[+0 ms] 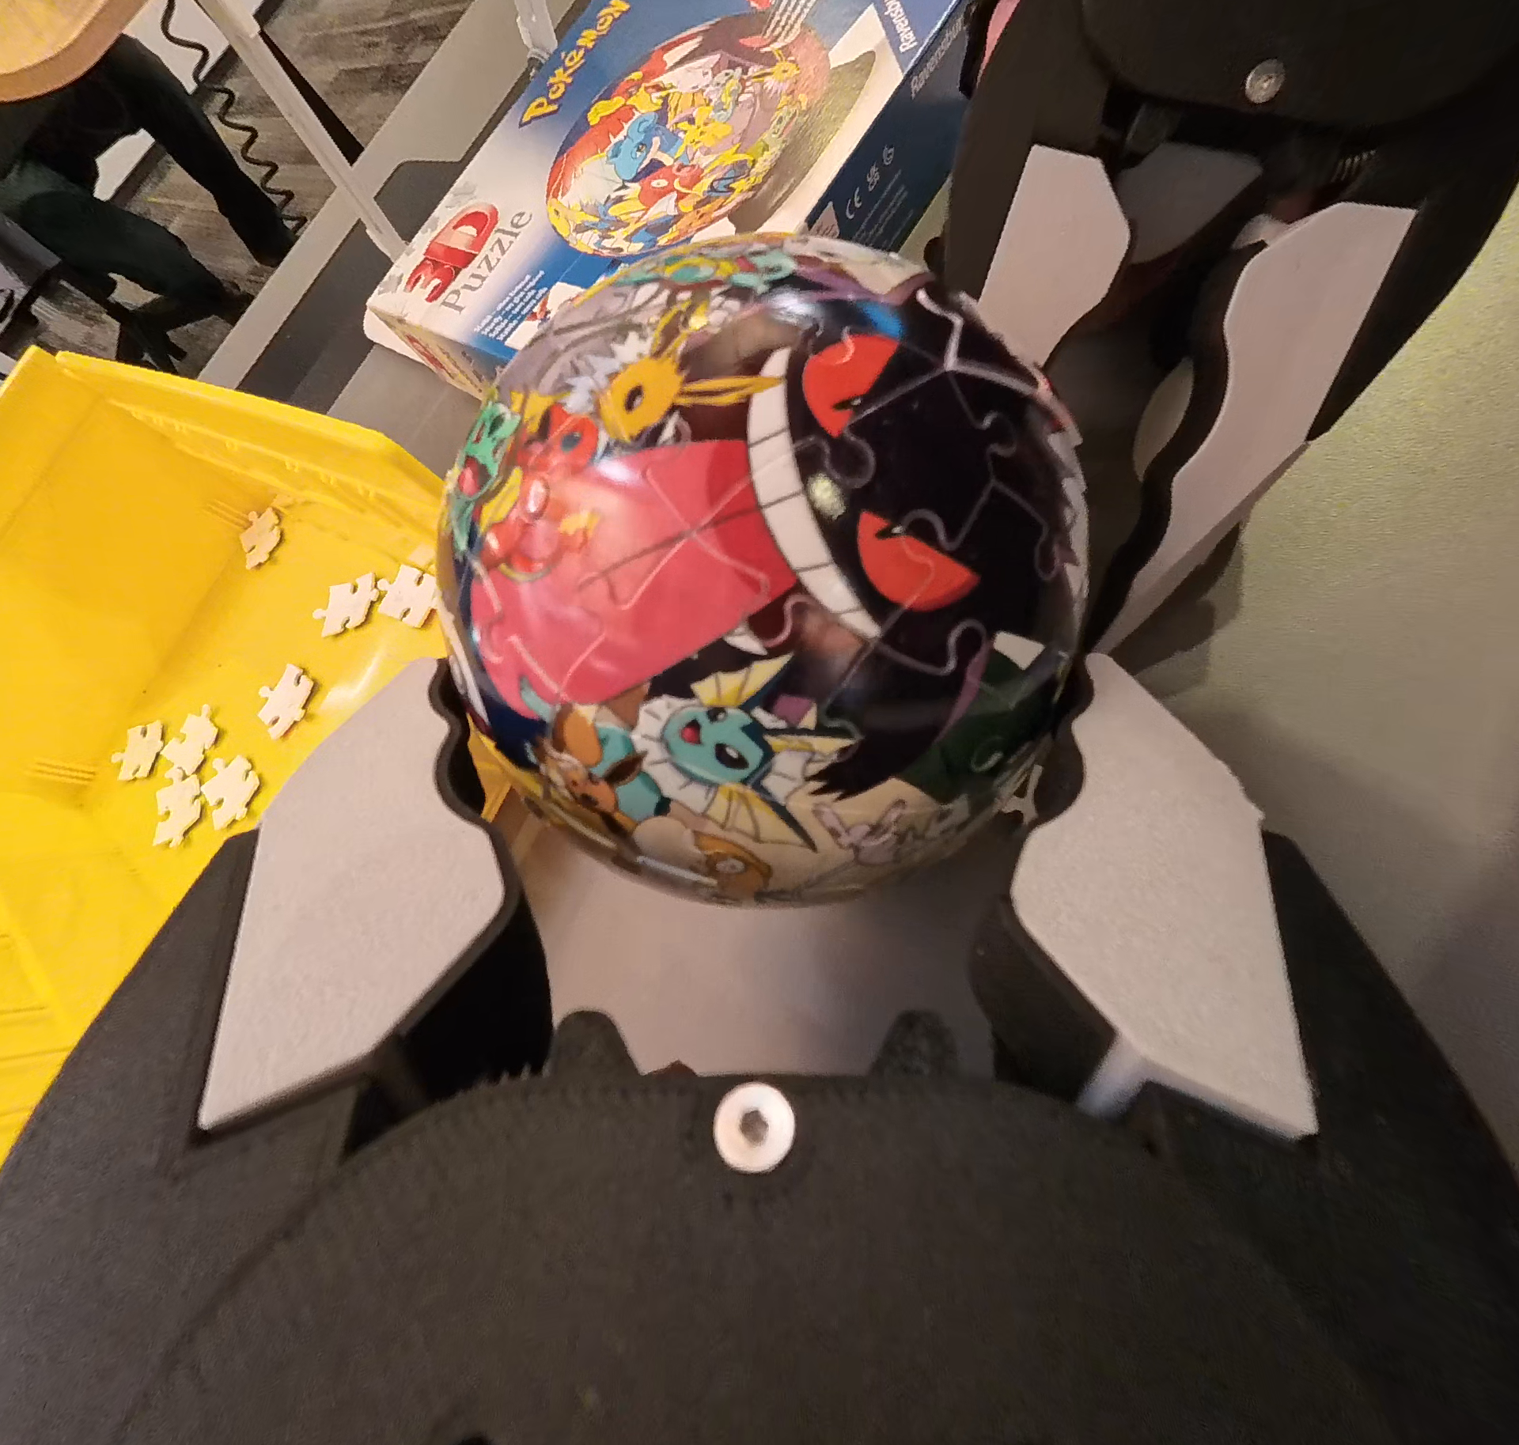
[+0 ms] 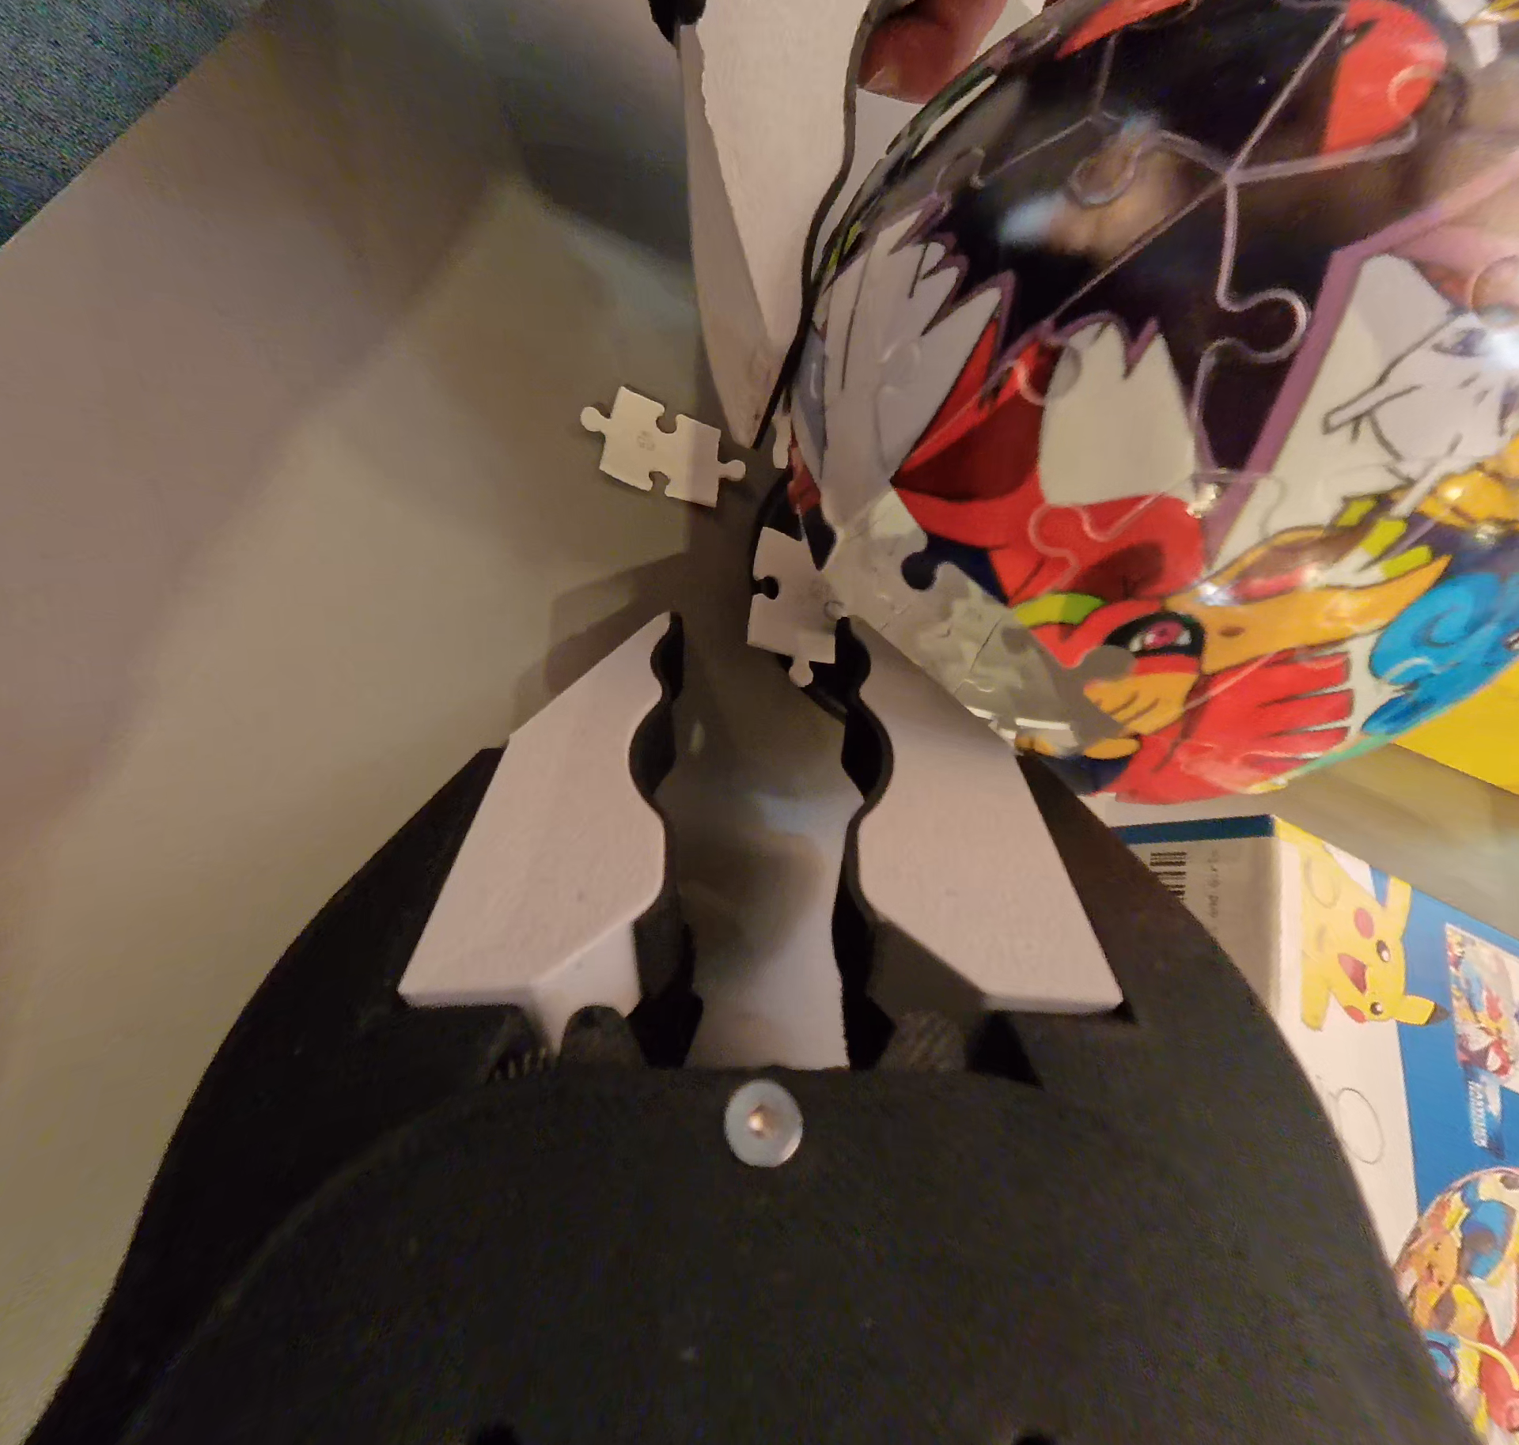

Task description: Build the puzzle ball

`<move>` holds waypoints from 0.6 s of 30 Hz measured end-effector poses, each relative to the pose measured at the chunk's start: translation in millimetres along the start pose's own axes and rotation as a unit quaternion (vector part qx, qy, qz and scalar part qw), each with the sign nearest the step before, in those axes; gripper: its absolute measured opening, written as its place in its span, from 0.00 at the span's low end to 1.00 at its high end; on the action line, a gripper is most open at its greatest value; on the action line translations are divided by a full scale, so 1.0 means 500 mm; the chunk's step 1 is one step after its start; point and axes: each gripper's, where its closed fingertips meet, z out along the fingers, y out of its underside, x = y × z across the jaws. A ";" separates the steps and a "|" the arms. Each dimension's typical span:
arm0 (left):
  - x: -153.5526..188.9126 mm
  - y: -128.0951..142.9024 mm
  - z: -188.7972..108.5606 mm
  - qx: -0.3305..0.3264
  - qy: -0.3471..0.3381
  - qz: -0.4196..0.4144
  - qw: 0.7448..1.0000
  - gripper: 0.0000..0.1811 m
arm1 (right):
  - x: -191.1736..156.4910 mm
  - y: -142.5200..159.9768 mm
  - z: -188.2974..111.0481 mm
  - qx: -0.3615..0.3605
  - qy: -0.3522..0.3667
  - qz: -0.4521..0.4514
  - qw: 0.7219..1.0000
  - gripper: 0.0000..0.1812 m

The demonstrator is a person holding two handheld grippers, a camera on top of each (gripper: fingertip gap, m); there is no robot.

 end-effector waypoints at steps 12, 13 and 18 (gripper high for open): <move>-0.002 0.000 0.001 -0.002 0.002 0.000 1.000 0.72 | -0.004 0.007 -0.007 -0.006 -0.005 0.005 1.000 0.20; -0.002 0.000 0.001 -0.002 0.002 0.001 1.000 0.72 | -0.004 0.008 -0.006 -0.005 -0.007 0.010 1.000 0.20; -0.002 -0.002 0.002 -0.001 0.002 0.000 1.000 0.73 | -0.002 0.008 -0.005 -0.007 -0.005 0.016 1.000 0.21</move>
